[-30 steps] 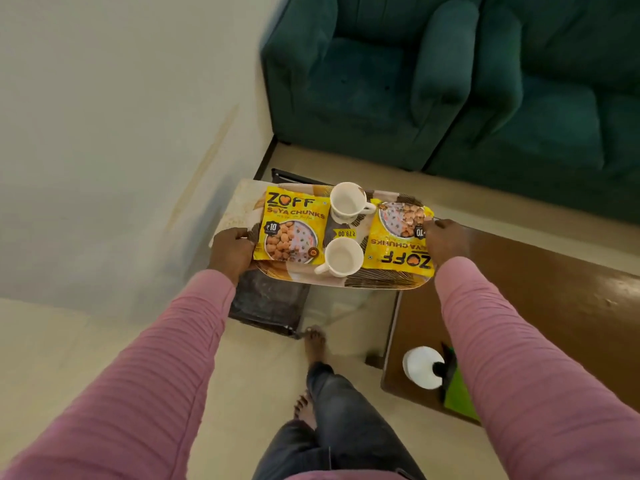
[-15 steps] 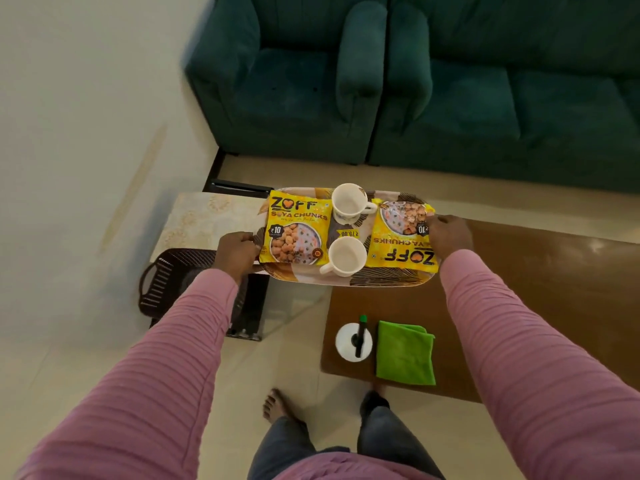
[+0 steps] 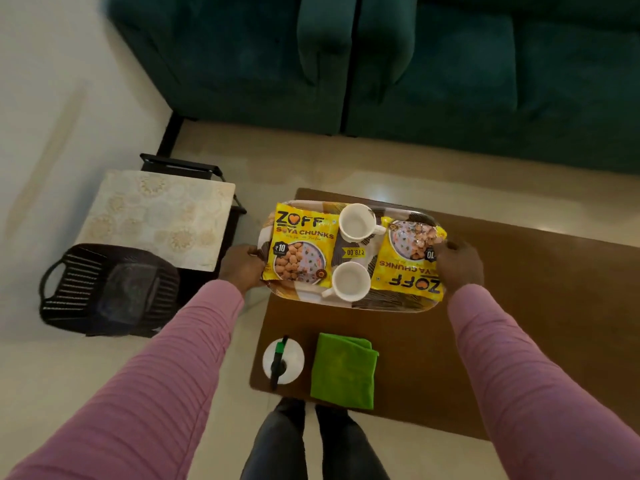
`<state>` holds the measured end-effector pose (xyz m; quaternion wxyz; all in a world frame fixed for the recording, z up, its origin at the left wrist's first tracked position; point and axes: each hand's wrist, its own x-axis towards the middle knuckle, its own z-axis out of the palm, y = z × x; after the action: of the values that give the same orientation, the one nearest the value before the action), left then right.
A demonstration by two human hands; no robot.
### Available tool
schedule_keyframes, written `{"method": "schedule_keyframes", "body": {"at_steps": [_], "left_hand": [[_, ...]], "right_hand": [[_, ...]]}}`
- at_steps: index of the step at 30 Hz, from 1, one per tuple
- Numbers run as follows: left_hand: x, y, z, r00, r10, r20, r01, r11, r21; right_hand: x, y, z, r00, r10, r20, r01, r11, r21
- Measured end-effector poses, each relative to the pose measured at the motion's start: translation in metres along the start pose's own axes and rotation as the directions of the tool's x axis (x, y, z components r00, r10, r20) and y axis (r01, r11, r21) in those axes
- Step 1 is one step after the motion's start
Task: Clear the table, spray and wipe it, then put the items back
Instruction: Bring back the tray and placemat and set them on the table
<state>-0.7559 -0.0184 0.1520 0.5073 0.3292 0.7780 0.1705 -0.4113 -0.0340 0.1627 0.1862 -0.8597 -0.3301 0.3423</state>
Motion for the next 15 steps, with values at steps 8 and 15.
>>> {"method": "schedule_keyframes", "body": {"at_steps": [8, 15], "left_hand": [[0.112, -0.041, 0.079, 1.000, -0.025, -0.011, 0.026, 0.992, 0.125], [0.154, -0.070, 0.119, 0.994, -0.063, -0.090, 0.078, 0.982, 0.171]], "right_hand": [[0.093, 0.070, 0.075, 0.998, 0.065, -0.002, -0.065, 0.996, -0.055], [0.134, 0.098, 0.111, 0.997, 0.075, -0.021, -0.076, 0.993, -0.091]]}}
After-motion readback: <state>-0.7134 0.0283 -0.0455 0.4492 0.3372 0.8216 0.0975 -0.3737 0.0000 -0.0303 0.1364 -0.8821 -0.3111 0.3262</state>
